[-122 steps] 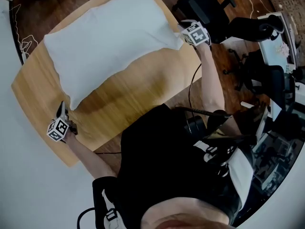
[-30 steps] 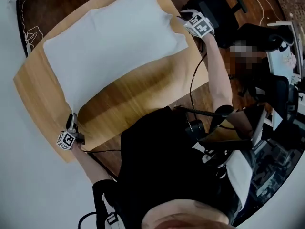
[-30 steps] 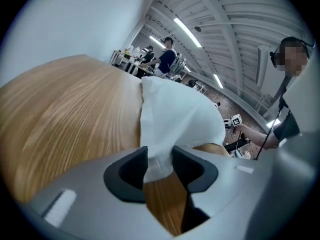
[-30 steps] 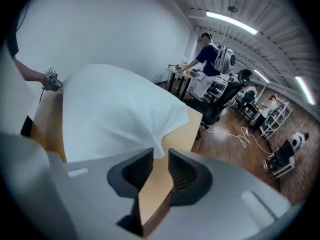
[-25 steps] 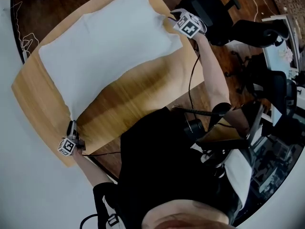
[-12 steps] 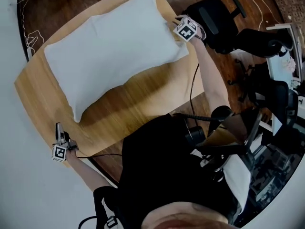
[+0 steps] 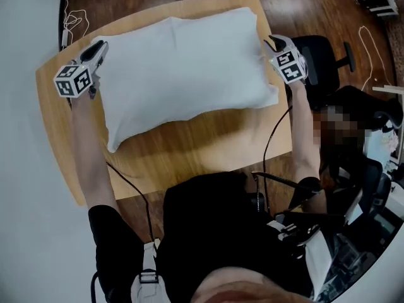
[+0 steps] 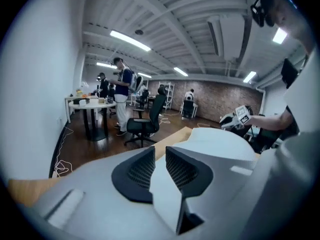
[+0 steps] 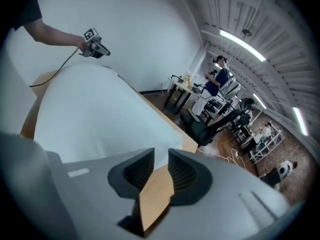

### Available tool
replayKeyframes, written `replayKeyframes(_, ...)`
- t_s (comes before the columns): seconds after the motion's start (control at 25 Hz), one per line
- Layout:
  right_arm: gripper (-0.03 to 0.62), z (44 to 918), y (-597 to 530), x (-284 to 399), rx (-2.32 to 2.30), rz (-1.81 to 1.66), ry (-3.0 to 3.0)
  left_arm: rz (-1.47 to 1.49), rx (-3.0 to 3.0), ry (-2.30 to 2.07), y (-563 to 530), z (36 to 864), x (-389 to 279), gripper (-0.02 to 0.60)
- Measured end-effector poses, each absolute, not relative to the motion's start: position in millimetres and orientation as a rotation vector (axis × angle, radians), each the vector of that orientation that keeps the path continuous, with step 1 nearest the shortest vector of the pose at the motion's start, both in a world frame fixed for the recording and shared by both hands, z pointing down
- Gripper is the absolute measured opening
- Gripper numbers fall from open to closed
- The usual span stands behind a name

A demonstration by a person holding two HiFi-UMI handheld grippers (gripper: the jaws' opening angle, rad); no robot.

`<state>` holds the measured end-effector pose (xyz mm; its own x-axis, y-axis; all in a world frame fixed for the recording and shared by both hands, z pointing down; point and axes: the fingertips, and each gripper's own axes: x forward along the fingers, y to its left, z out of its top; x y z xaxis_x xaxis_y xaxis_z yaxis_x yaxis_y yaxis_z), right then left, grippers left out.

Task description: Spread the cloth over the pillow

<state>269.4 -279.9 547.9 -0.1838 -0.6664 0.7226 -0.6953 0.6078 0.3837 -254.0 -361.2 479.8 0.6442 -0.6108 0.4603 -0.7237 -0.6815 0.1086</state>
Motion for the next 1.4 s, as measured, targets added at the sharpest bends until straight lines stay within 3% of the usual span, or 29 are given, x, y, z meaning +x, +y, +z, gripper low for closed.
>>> replayKeyframes(0.16,0.075,538.1,-345.6,237.1,1.067,-0.067,-1.94,0.919,2.435,-1.093,-418.9,543.5,-253.0,0.007)
replayKeyframes(0.24,0.075,548.6,-381.9,220.8,1.042,-0.084,-1.991,1.038,2.316,-1.094,-416.9,587.2,-268.5,0.003)
replayKeyframes(0.4,0.061,618.1,-426.5,203.1,0.916,0.043,-2.021,0.991,2.177,-1.065,-402.8,648.3,-283.4,0.003)
replayKeyframes(0.44,0.011,641.0,-432.5,209.2,0.906,0.091,-1.982,0.948,2.165,-1.068,-402.4,655.6,-286.1,0.003)
replayKeyframes(0.48,0.002,662.1,-436.5,220.4,0.911,0.14,-1.934,0.906,2.159,-1.071,-403.1,659.7,-288.3,0.003)
replayKeyframes(0.72,0.002,689.2,-429.8,319.8,1.074,0.202,-1.695,0.797,2.187,-1.156,-406.2,636.7,-309.5,0.003)
replayKeyframes(0.84,0.002,641.2,-385.9,373.3,1.253,0.21,-1.695,0.674,2.234,-1.225,-406.2,609.8,-325.5,0.003)
replayKeyframes(1.08,0.002,550.5,-196.5,309.6,1.198,0.391,-2.1,0.531,2.429,-0.858,-237.7,564.0,-352.4,0.003)
replayKeyframes(1.2,0.002,600.7,-108.9,287.8,1.038,0.48,-2.055,0.567,2.39,-0.689,-118.5,592.7,-332.9,0.003)
replayKeyframes(1.4,0.003,691.1,-31.9,304.5,0.96,0.519,-1.73,0.574,2.119,-1.036,-58.9,664.0,-374.6,0.003)
